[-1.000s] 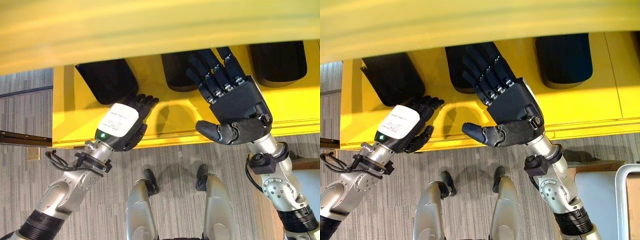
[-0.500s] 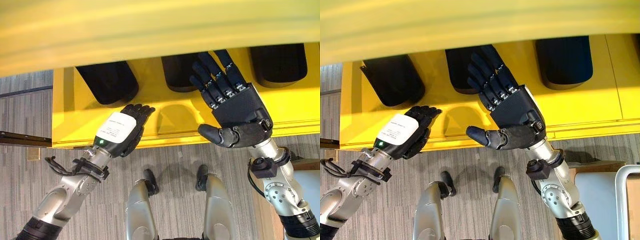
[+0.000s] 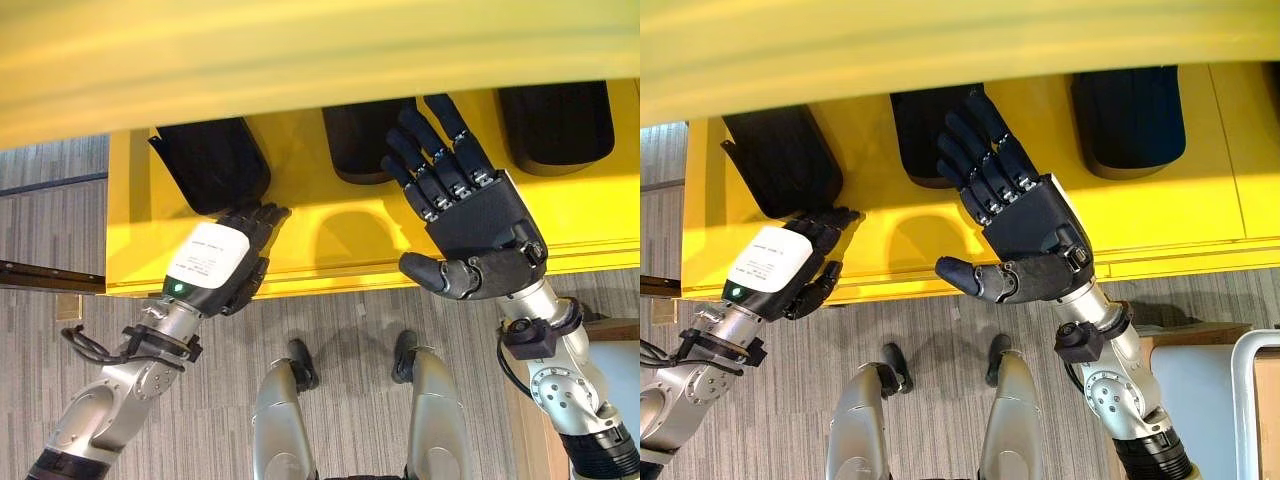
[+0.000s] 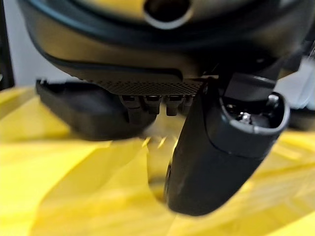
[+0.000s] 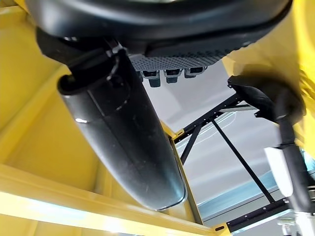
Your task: Move parts from the plastic box to the shelf.
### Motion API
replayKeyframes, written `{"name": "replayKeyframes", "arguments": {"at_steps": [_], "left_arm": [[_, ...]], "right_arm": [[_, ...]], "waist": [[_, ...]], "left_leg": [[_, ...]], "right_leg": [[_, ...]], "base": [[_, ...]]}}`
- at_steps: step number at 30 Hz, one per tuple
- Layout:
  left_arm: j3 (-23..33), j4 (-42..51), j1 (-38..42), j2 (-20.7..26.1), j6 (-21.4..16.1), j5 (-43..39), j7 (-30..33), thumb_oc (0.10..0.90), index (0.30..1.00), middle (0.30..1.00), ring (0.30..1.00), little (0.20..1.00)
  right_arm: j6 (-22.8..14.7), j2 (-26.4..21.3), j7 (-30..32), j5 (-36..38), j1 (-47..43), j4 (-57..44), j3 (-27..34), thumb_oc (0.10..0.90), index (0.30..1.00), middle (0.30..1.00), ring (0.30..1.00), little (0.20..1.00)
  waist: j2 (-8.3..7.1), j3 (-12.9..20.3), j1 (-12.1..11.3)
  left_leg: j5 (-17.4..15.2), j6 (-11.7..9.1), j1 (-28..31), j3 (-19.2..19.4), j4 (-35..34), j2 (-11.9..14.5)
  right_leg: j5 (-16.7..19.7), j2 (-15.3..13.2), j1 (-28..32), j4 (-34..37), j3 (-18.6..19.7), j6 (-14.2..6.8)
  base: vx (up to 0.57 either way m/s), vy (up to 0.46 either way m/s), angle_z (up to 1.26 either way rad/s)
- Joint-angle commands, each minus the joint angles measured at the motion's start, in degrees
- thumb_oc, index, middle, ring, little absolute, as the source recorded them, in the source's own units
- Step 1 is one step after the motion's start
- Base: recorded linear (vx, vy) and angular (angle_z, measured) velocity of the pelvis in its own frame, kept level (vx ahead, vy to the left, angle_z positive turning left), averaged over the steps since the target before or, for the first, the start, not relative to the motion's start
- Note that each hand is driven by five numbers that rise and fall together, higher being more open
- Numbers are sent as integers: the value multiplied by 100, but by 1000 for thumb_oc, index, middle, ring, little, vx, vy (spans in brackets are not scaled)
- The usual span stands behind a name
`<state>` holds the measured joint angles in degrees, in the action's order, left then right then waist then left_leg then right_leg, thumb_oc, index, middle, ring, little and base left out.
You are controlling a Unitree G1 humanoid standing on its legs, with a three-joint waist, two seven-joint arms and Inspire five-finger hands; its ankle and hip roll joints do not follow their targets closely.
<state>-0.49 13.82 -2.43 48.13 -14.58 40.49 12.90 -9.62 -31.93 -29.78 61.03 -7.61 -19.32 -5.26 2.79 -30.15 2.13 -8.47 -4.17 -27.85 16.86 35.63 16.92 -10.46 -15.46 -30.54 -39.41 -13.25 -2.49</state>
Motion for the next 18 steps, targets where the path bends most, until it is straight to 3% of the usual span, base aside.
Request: {"name": "replayKeyframes", "arguments": {"at_steps": [1, 4, 8, 12, 18], "left_arm": [[309, 497, 379, 165, -745, -619, 591, 900, 1000, 1000, 1000, 1000], [179, 707, 540, 63, -1111, -768, 501, 900, 1000, 1000, 1000, 1000], [47, 952, 683, -41, -1313, -857, 529, 900, 1000, 1000, 1000, 1000], [-87, 1027, 842, -94, -1358, -745, 745, 900, 1000, 1000, 1000, 1000], [-174, 969, 949, -47, -1139, -561, 935, 900, 1000, 1000, 1000, 1000]], "right_arm": [[-403, 227, -375, 284, -348, -684, 417, 900, 1000, 1000, 1000, 1000], [-405, 212, -360, 292, -396, -647, 379, 900, 1000, 1000, 1000, 1000], [-401, 208, -380, 289, -407, -626, 336, 900, 1000, 1000, 1000, 1000], [-405, 228, -392, 280, -427, -615, 266, 900, 1000, 1000, 1000, 1000], [-404, 257, -393, 238, -491, -580, 172, 900, 1000, 1000, 1000, 1000]], "waist": [[-91, 222, 40], [-108, 235, 49], [-133, 245, 56], [-156, 251, 79], [-150, 269, 85]], "left_leg": [[-187, -103, 508, 188, -161, 208], [-197, -103, 502, 196, -166, 202], [-168, -102, 504, 205, -203, 197], [-196, -117, 518, 200, -191, 197], [-145, -136, 500, 199, -224, 215]], "right_leg": [[-205, -450, 461, -35, -111, -599], [-199, -445, 449, -48, -110, -594], [-169, -431, 455, -20, -118, -582], [-193, -414, 470, -30, -95, -597], [-150, -403, 440, -9, -63, -592]], "base": [[0, 0, 0], [0, 0, 0], [0, 0, 0], [0, 0, 0], [-5, 1, 0]]}}
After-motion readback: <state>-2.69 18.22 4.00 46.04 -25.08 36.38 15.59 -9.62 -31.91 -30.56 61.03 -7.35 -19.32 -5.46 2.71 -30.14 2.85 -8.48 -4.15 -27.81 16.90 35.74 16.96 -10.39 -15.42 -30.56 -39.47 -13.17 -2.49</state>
